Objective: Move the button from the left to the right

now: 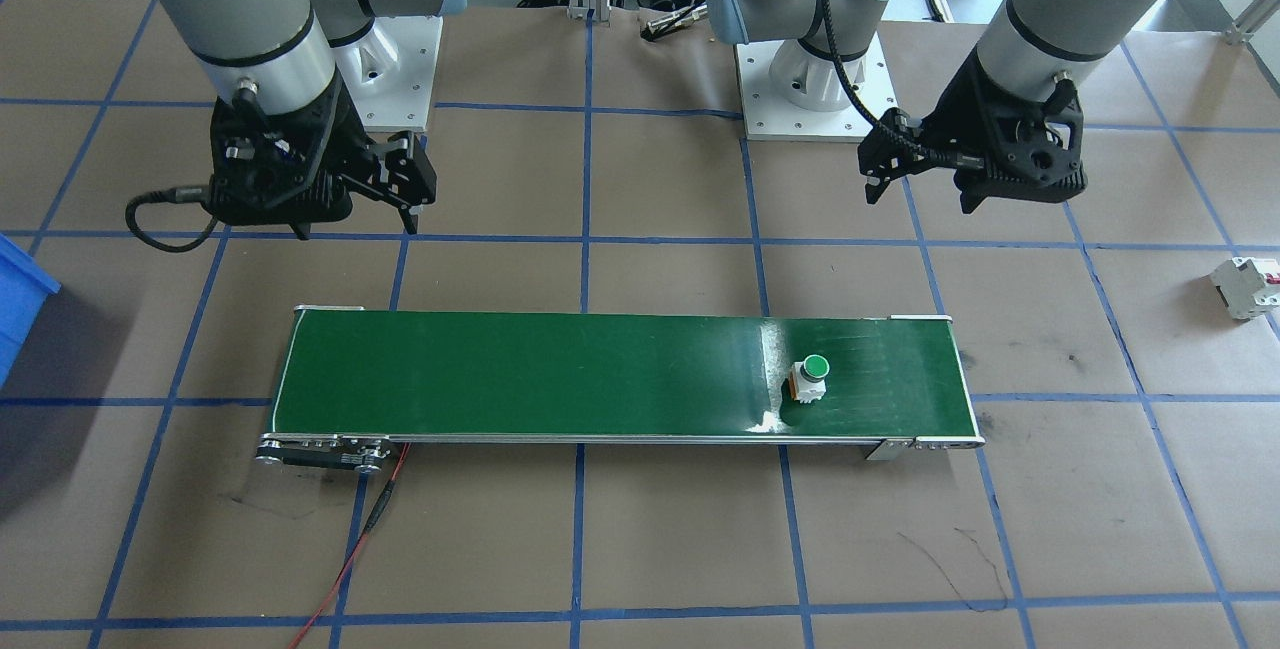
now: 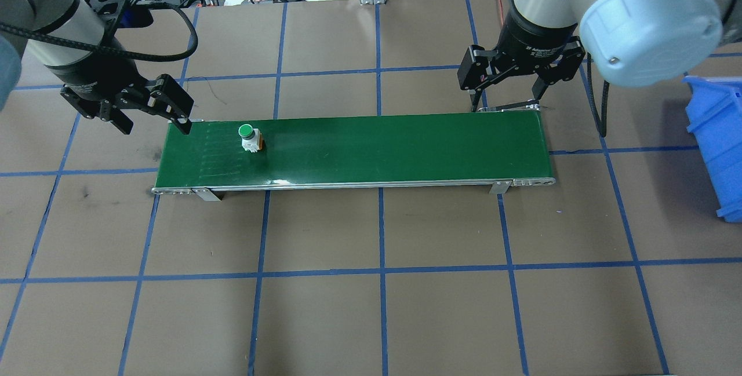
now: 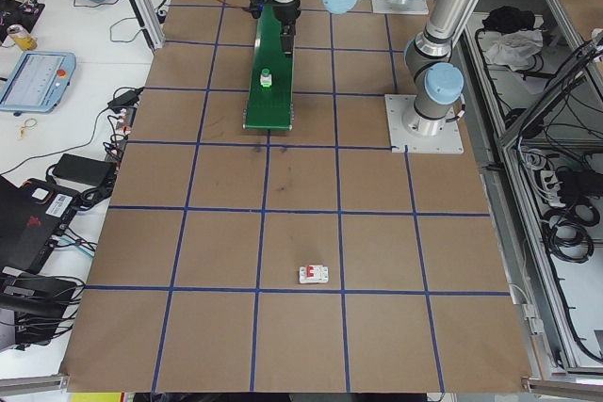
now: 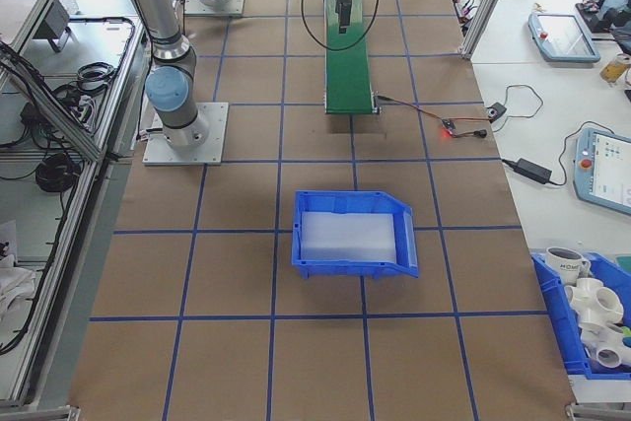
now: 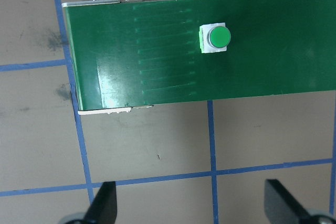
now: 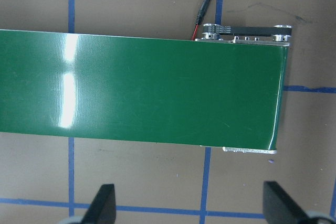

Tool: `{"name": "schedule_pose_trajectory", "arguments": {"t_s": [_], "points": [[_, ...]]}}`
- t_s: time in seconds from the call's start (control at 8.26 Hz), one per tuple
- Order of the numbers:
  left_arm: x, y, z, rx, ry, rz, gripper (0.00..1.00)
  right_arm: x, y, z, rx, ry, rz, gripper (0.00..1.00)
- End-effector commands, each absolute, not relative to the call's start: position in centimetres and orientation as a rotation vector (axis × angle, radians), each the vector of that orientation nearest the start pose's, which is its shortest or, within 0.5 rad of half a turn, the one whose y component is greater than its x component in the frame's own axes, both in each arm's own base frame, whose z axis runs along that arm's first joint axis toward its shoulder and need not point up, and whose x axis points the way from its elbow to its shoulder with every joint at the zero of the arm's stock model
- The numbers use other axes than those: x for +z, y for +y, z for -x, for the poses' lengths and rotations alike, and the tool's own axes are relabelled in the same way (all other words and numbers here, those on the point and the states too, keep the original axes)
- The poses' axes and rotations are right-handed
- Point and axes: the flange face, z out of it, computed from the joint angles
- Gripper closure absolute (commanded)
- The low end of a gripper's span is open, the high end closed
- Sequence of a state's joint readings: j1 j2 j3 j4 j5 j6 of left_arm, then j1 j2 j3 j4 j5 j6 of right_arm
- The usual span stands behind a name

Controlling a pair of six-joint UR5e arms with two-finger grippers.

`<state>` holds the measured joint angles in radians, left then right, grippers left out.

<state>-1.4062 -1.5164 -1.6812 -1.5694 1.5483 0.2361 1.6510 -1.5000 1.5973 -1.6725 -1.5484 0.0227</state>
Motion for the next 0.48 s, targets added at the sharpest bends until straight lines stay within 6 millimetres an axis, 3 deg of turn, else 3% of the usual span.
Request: {"name": "schedule_pose_trajectory", "arguments": {"t_s": [0.0,0.36], "points": [[48.19,-46.05,6.11,0.033,3.159,-0.114,0.0,39.36,-53.25,-17.86,0.03,3.118,0.088,0.0],[48.65,-46.06,5.79,0.024,3.133,-0.111,0.0,38.42,-53.71,-17.91,0.014,3.116,0.084,0.0]]}}
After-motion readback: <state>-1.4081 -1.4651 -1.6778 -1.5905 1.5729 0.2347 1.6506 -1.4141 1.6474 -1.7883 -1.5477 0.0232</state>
